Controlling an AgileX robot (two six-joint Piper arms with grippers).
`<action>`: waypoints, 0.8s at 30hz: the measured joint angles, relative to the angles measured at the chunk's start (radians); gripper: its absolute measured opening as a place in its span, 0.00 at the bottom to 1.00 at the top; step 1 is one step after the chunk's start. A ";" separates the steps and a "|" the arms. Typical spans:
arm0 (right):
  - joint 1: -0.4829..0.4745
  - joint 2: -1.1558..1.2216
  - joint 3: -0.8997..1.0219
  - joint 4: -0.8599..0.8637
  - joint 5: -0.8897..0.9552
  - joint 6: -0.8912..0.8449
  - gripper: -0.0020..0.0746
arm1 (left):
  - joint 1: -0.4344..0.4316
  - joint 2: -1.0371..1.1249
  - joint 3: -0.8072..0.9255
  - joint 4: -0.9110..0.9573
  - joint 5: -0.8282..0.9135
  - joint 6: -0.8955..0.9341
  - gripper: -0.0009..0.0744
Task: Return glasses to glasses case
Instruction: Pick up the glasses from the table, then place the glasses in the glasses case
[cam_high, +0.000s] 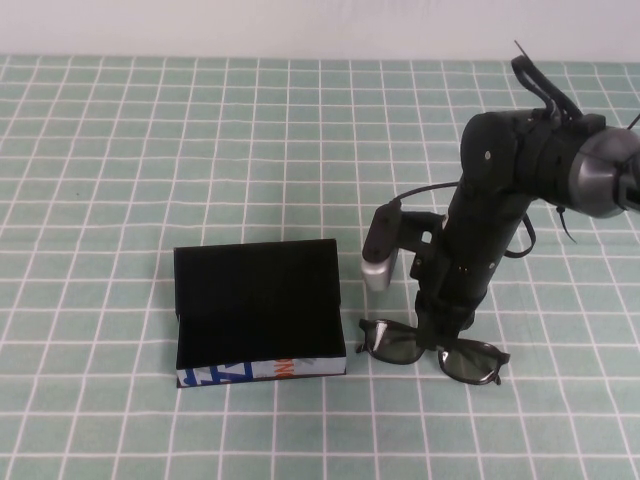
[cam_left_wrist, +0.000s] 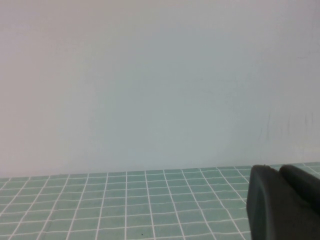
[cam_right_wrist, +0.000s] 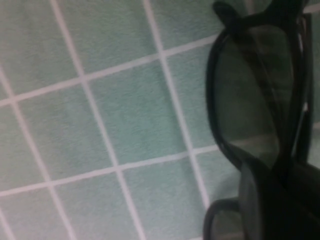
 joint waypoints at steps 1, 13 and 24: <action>0.000 0.000 -0.002 0.004 0.007 0.000 0.06 | 0.000 0.000 0.000 0.000 0.000 0.000 0.01; 0.000 -0.002 -0.086 0.010 0.071 0.000 0.03 | 0.000 0.000 0.000 0.000 0.002 0.000 0.01; 0.000 -0.051 -0.244 -0.007 0.085 0.014 0.03 | 0.000 0.000 0.000 0.000 0.002 0.000 0.01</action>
